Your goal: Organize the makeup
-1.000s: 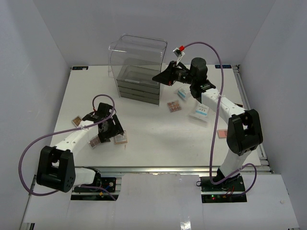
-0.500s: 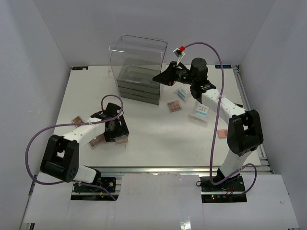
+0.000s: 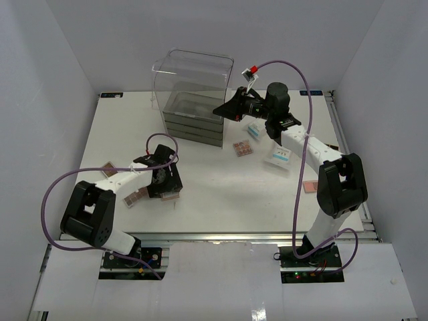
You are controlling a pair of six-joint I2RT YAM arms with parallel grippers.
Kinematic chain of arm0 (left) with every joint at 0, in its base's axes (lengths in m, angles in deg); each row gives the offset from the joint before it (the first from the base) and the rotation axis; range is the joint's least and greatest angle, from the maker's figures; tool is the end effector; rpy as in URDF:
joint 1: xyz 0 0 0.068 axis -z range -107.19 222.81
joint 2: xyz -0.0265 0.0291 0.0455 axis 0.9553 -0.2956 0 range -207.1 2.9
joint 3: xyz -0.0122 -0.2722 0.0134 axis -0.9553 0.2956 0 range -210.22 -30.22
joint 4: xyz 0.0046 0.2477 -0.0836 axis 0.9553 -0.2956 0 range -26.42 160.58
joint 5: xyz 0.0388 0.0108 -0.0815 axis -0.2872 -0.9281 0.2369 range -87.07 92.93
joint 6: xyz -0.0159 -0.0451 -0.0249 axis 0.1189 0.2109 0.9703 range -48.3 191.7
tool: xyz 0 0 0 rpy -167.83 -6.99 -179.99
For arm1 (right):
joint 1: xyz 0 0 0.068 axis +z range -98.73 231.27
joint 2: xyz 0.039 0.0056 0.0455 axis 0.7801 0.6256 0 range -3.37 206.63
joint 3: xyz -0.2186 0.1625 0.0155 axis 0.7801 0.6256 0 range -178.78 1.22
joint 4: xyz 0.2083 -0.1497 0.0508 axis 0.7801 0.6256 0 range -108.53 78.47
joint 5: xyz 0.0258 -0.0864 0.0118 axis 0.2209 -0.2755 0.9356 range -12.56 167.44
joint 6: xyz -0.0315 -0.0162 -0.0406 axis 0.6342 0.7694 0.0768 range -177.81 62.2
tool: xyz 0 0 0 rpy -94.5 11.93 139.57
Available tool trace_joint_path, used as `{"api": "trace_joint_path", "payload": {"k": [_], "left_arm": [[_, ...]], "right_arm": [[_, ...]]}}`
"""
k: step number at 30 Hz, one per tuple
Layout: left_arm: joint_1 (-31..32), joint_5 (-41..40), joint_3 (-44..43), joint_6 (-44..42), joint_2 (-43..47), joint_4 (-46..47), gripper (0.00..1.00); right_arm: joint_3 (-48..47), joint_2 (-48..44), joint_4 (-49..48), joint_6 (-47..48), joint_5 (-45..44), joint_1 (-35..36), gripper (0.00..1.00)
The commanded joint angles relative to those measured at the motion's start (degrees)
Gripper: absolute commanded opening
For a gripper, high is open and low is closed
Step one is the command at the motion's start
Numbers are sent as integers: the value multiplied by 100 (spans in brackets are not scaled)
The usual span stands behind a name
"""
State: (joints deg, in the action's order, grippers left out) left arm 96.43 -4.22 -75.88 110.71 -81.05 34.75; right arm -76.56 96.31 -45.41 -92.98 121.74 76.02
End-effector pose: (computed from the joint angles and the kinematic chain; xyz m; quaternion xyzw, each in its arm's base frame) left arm 0.2323 -0.0966 0.1662 -0.1409 0.9784 -0.0188 0.1499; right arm 0.3649 0.1955 0.3467 -0.2199 0.6485 0.5617 0.4643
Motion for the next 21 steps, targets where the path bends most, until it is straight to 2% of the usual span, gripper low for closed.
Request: {"api": "trace_joint_path", "payload": {"k": [1, 21], "left_arm": [[140, -248, 56, 71, 87, 93, 86], [520, -858, -126, 549, -624, 60, 86]], "right_arm": [[34, -361, -317, -50, 185, -23, 15], [115, -407, -406, -122, 211, -23, 15]]}}
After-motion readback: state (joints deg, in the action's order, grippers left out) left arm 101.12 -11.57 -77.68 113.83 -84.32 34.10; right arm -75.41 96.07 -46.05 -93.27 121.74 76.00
